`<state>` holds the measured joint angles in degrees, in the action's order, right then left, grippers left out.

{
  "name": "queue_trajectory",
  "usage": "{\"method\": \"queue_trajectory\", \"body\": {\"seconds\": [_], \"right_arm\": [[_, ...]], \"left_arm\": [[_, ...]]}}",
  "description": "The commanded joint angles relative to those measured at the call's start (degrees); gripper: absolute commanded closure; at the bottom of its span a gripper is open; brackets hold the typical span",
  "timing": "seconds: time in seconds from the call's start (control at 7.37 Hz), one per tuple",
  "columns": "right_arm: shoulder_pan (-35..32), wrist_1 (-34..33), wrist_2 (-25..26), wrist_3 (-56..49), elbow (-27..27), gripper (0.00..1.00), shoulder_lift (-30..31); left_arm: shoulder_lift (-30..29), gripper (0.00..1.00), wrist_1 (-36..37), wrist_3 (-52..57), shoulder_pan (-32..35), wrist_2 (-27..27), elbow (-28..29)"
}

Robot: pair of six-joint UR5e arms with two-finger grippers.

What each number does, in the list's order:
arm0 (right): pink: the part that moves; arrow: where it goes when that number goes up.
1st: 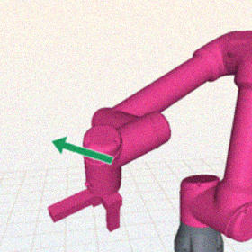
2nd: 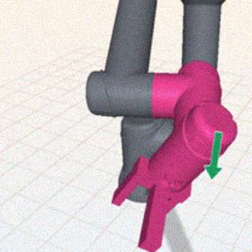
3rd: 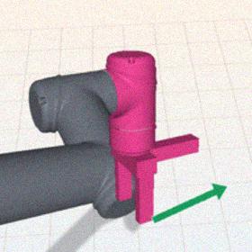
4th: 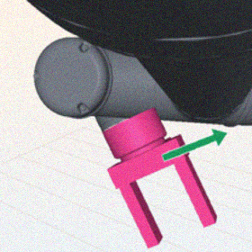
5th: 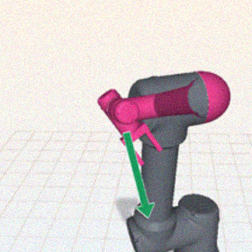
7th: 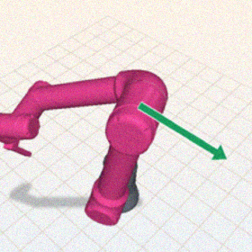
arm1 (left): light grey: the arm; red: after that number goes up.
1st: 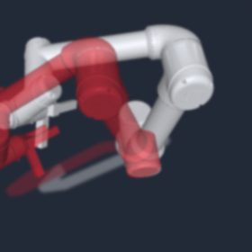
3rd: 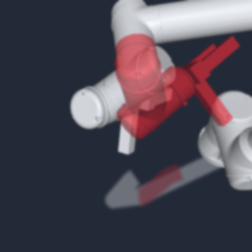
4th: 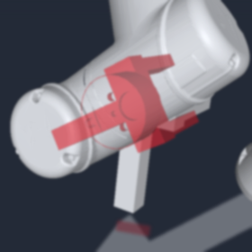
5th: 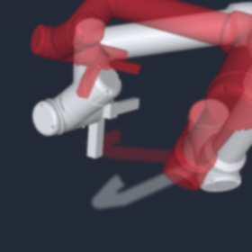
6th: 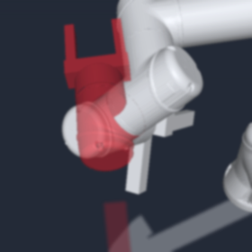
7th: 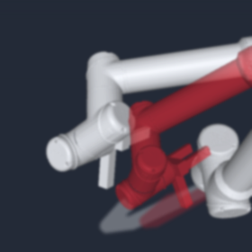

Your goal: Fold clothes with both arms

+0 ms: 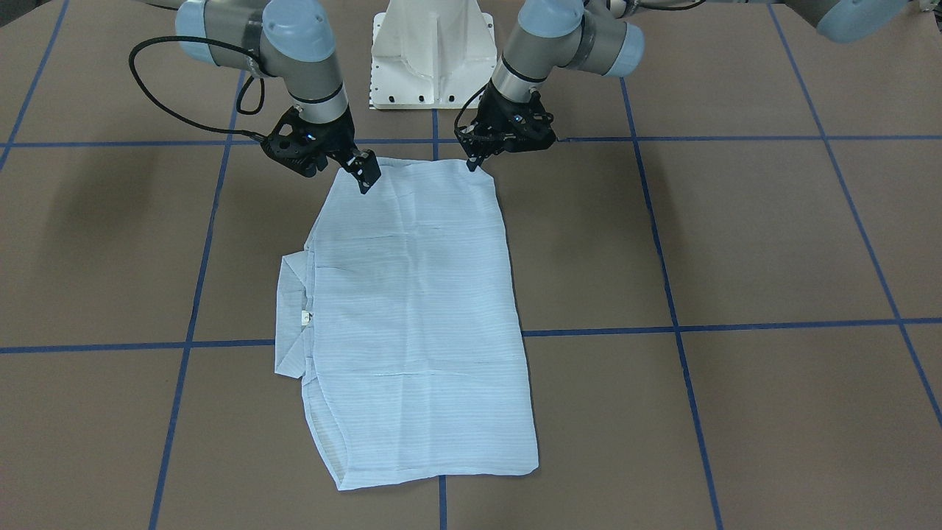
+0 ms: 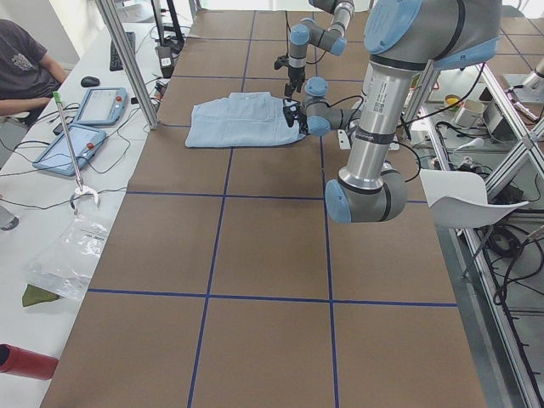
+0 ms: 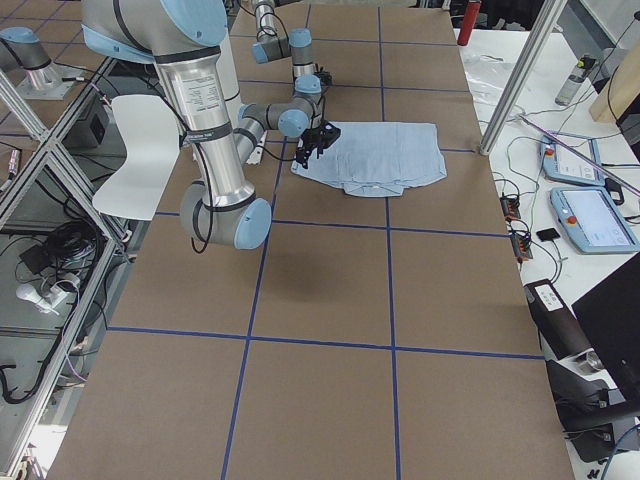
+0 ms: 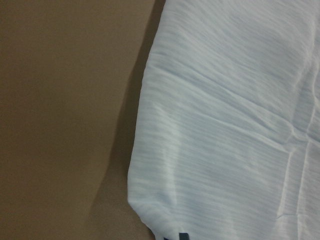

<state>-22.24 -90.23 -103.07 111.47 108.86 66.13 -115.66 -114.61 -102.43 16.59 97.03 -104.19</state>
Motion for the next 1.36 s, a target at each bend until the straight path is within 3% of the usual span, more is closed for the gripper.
{"method": "queue_trajectory", "body": {"seconds": [0.0, 0.41, 1.22], "right_arm": [[0.9, 0.4, 0.2, 7.4, -0.3, 0.00, 0.5], [5.1, 0.1, 0.2, 8.2, -1.5, 0.00, 0.7], [5.7, 0.5, 0.2, 7.9, -2.2, 0.00, 0.3]], "left_arm": [[0.0, 1.00, 0.0, 0.1, 0.0, 0.0, 0.0], [-0.4, 1.00, 0.1, 0.1, 0.0, -0.1, 0.0], [-0.4, 1.00, 0.1, 0.1, 0.0, 0.0, 0.2]]}}
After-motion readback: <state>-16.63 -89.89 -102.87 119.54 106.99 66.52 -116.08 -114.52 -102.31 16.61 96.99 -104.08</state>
